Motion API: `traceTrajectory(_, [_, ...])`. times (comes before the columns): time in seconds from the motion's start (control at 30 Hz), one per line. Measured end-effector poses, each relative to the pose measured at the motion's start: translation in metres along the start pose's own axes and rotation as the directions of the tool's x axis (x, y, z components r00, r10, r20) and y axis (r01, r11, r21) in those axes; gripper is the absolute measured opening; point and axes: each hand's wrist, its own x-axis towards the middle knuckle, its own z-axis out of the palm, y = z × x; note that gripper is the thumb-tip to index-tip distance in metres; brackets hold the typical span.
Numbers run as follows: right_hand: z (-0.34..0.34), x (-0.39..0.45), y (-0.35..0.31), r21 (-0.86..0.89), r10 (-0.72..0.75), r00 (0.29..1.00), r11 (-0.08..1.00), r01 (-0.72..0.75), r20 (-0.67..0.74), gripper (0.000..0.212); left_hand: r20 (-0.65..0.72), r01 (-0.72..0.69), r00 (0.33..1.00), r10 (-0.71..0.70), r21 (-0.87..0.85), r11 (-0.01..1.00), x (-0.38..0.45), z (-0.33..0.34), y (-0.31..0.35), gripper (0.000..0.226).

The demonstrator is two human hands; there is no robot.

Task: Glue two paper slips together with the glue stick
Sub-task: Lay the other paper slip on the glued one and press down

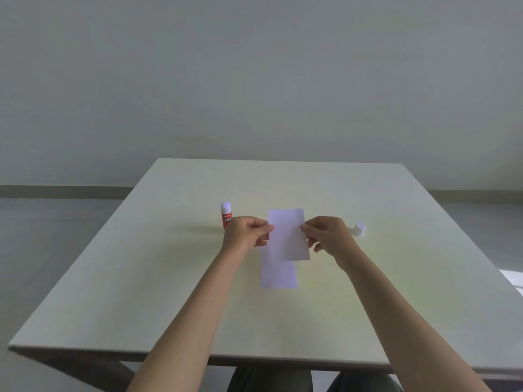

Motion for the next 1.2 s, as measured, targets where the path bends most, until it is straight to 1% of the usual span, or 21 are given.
traceTrajectory(0.07, [0.006, -0.001, 0.003, 0.025, 0.020, 1.000, 0.999, -0.020, 0.003, 0.010, -0.014, 0.012, 1.000, -0.012, 0.026, 1.000, 0.001, -0.005, -0.004, 0.007])
traceTrajectory(0.13, [0.012, -0.001, 0.004, 0.055, 0.052, 0.998, 0.997, -0.050, -0.022, 0.007, -0.041, 0.037, 0.999, -0.035, 0.040, 0.999, 0.000, -0.008, -0.010, 0.007])
traceTrajectory(0.2, [0.017, -0.002, 0.008, 0.055, 0.093, 0.995, 0.994, -0.090, -0.046, 0.008, -0.055, 0.072, 0.996, -0.070, 0.038, 0.997, -0.001, -0.011, -0.016, 0.016])
traceTrajectory(0.23, [0.020, -0.002, 0.010, 0.045, 0.115, 0.992, 0.993, -0.112, -0.051, 0.009, -0.056, 0.088, 0.995, -0.086, 0.041, 0.995, -0.002, -0.012, -0.018, 0.017])
traceTrajectory(0.37, [0.029, -0.004, 0.020, 0.032, 0.205, 0.977, 0.979, -0.204, -0.054, 0.014, -0.046, 0.113, 0.993, -0.109, 0.106, 0.988, -0.006, -0.015, -0.027, 0.007])
traceTrajectory(0.5, [0.035, -0.008, 0.027, 0.039, 0.252, 0.966, 0.968, -0.250, -0.059, 0.010, -0.013, 0.168, 0.986, -0.169, 0.189, 0.967, -0.008, -0.017, -0.030, 0.007])
traceTrajectory(0.7, [0.038, -0.011, 0.025, -0.022, 0.253, 0.964, 0.967, -0.255, -0.080, 0.007, -0.036, 0.167, 0.986, -0.163, 0.232, 0.958, -0.010, -0.016, -0.028, 0.015])
traceTrajectory(1.03, [0.040, -0.012, 0.024, -0.146, 0.220, 0.971, 0.962, -0.232, -0.097, 0.006, -0.057, 0.190, 0.982, -0.181, 0.320, 0.928, -0.008, -0.014, -0.030, 0.013])
traceTrajectory(1.2, [0.042, -0.013, 0.023, -0.231, 0.183, 0.978, 0.952, -0.203, -0.104, 0.015, -0.059, 0.180, 0.984, -0.170, 0.391, 0.903, -0.006, -0.012, -0.032, 0.015])
